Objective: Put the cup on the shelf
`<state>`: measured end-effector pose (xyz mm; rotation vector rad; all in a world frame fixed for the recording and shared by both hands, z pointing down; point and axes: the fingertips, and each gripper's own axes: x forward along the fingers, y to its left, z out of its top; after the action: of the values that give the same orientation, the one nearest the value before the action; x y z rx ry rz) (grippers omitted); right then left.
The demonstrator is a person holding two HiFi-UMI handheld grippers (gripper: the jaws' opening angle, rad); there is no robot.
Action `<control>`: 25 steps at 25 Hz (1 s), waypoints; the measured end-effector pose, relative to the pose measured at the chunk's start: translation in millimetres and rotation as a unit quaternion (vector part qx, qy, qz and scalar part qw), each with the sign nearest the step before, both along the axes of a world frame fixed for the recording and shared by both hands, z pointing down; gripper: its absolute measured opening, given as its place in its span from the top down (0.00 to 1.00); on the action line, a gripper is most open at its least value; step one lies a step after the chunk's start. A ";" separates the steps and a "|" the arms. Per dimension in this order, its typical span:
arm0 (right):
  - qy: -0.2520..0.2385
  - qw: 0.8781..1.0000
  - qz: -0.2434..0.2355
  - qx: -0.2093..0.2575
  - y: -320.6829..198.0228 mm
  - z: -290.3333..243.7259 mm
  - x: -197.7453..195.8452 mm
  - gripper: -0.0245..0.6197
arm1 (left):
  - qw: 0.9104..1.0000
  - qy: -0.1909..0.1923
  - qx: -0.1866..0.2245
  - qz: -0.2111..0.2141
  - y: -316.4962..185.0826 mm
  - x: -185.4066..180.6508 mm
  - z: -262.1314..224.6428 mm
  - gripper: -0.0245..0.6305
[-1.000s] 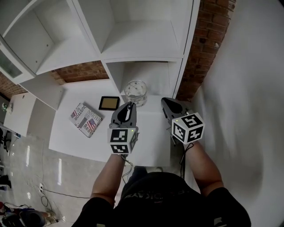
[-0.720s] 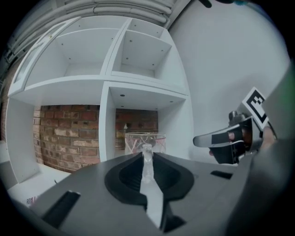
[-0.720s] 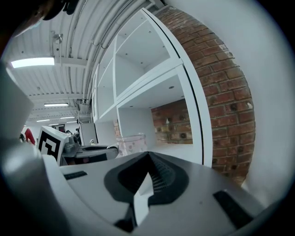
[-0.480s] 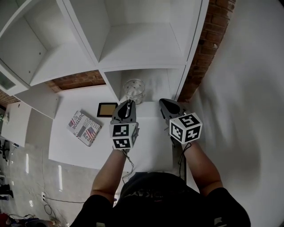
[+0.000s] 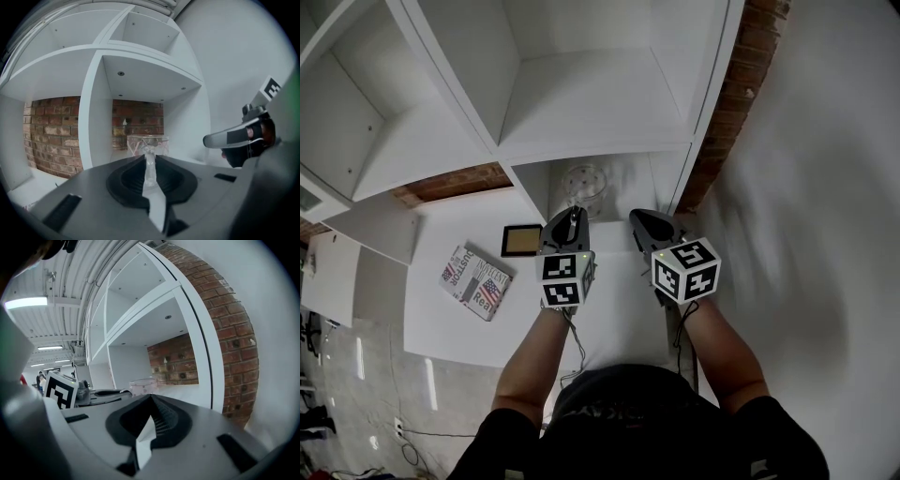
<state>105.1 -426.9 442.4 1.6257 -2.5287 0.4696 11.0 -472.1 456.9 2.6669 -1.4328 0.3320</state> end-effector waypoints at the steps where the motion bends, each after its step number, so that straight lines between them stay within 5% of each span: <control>1: 0.000 1.000 0.000 0.000 -0.8 0.4 -0.4 0.96 | 1.000 0.000 0.000 0.000 -1.9 0.9 0.6 0.91; 25: 0.002 1.000 0.005 -0.010 -7.7 8.6 -8.9 0.96 | 1.000 -0.019 -0.021 -0.004 -32.3 10.5 7.8 0.91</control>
<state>96.2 -434.6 451.0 1.6326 -2.5062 0.4909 21.5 -504.4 464.8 2.6347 -1.4314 0.4079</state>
